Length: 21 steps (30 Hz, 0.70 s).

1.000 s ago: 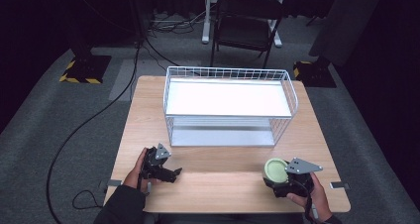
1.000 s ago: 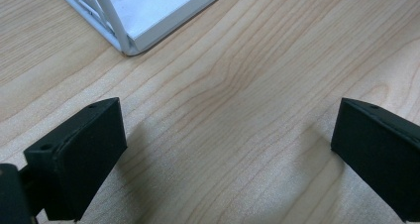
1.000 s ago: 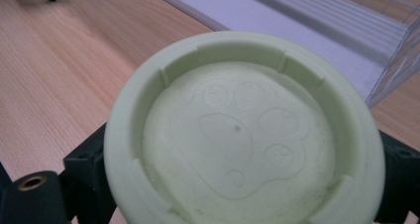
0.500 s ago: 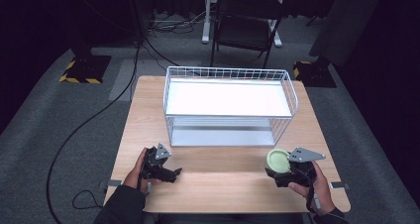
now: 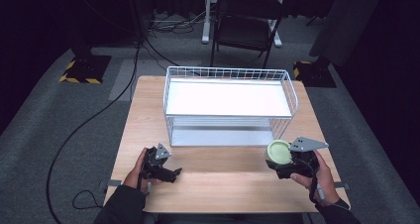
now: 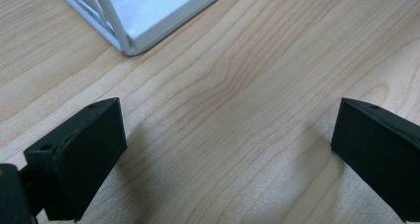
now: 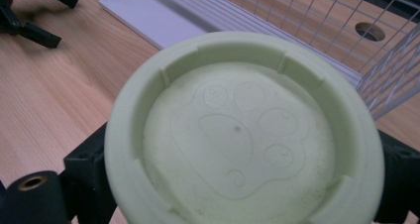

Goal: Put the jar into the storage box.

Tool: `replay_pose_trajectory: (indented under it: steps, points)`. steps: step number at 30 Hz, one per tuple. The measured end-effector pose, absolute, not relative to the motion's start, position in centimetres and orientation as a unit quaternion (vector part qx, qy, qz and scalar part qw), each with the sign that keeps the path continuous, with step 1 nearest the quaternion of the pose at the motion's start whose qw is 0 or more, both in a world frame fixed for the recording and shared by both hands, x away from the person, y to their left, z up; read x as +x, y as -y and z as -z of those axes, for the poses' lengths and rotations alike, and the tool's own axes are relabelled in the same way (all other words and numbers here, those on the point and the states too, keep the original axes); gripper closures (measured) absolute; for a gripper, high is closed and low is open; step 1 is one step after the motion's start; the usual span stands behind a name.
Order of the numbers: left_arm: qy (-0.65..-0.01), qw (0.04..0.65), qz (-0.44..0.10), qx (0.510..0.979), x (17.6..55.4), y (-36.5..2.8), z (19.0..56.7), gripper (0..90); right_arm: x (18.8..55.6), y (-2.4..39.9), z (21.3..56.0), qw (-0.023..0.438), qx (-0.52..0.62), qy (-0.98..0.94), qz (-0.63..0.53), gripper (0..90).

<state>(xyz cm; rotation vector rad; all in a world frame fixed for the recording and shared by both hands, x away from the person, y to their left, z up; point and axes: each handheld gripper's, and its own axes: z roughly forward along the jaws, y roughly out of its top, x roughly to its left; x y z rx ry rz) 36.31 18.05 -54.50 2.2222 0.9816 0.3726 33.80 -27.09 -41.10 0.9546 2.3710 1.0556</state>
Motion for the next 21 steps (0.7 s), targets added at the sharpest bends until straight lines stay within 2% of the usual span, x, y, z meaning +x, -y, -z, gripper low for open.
replay_pose_trajectory:
  steps: [21]
  points:
    - [-0.376, 0.335, -0.143, 0.852, 36.3, -18.0, 54.5, 0.4, 35.8, 26.3, 34.0, 0.207, 0.340, -0.838, -0.374, 11.3]
